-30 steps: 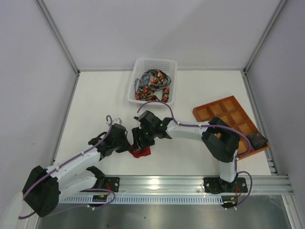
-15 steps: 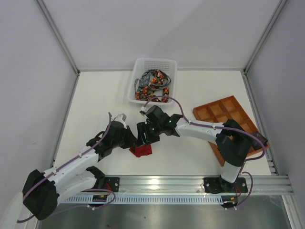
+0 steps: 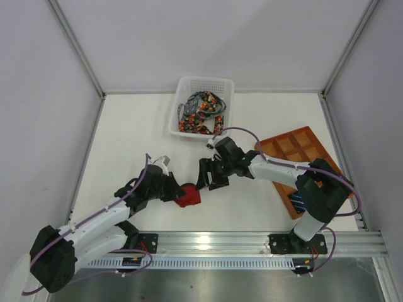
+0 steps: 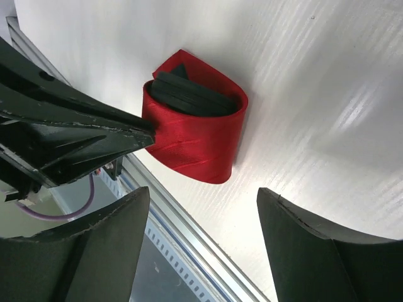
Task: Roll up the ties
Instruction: Place the rolled tie into the container
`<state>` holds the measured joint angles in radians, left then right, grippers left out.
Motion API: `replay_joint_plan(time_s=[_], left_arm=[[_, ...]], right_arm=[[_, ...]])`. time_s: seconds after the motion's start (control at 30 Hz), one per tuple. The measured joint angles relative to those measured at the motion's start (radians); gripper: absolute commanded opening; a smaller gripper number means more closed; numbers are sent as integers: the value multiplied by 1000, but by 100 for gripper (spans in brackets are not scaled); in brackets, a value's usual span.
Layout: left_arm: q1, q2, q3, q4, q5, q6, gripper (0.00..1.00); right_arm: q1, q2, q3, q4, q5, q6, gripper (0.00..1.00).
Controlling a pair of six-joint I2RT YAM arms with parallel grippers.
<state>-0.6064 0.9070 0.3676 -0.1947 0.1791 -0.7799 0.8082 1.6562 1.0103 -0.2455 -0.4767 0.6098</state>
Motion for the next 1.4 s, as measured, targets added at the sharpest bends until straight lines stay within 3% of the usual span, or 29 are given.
replay_joint_plan(time_s=[0.67,1.2,1.4], left_arm=[[0,10,-34,-62,-109,-34,16],[0,11,-62,-55,-126,-33,16],[0,-29,-60,-80,-125,-27,23]], right_arm=[[7,185,-70,322,-180,54,80],[103,242,-78,515,-154,119,77],[103,238,-75,512,-132,97,79]])
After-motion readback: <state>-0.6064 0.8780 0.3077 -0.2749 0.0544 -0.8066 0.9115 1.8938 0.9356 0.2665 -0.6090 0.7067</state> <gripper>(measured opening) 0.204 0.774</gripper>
